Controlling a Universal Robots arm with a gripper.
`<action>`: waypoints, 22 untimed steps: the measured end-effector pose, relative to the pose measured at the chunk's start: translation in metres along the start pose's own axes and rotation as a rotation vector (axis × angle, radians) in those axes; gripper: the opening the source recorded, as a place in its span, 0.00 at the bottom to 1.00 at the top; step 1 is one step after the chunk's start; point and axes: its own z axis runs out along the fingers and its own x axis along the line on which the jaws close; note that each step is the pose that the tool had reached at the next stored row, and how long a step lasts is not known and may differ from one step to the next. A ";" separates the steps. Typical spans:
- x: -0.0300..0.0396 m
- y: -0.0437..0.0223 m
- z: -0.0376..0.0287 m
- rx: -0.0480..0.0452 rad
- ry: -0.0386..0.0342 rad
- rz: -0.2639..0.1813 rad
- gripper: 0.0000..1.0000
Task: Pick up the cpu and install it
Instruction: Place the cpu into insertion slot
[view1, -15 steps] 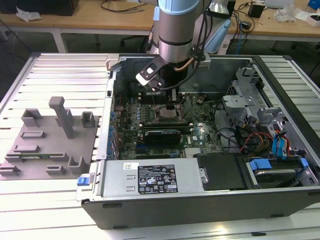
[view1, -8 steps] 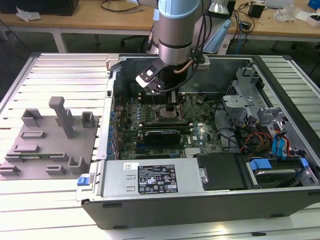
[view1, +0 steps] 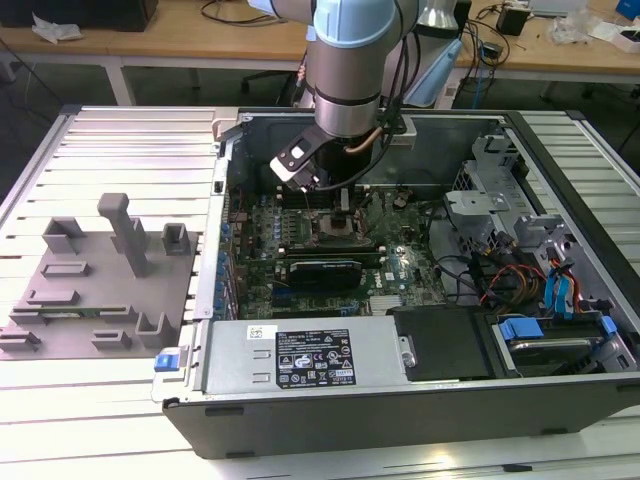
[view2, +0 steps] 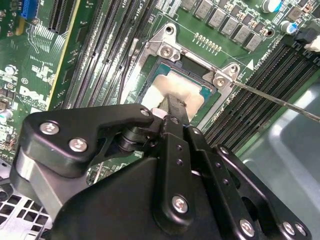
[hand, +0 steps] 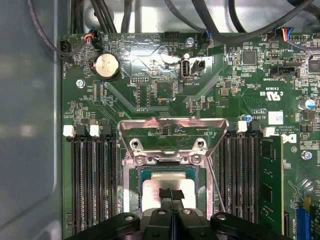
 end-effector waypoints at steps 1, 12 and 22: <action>0.0000 -0.0001 0.0003 -0.0010 0.0009 0.000 0.11; -0.0001 -0.0023 0.0039 -0.0152 0.0037 0.000 0.11; -0.0001 -0.0019 -0.0065 -0.0156 0.0044 0.000 0.11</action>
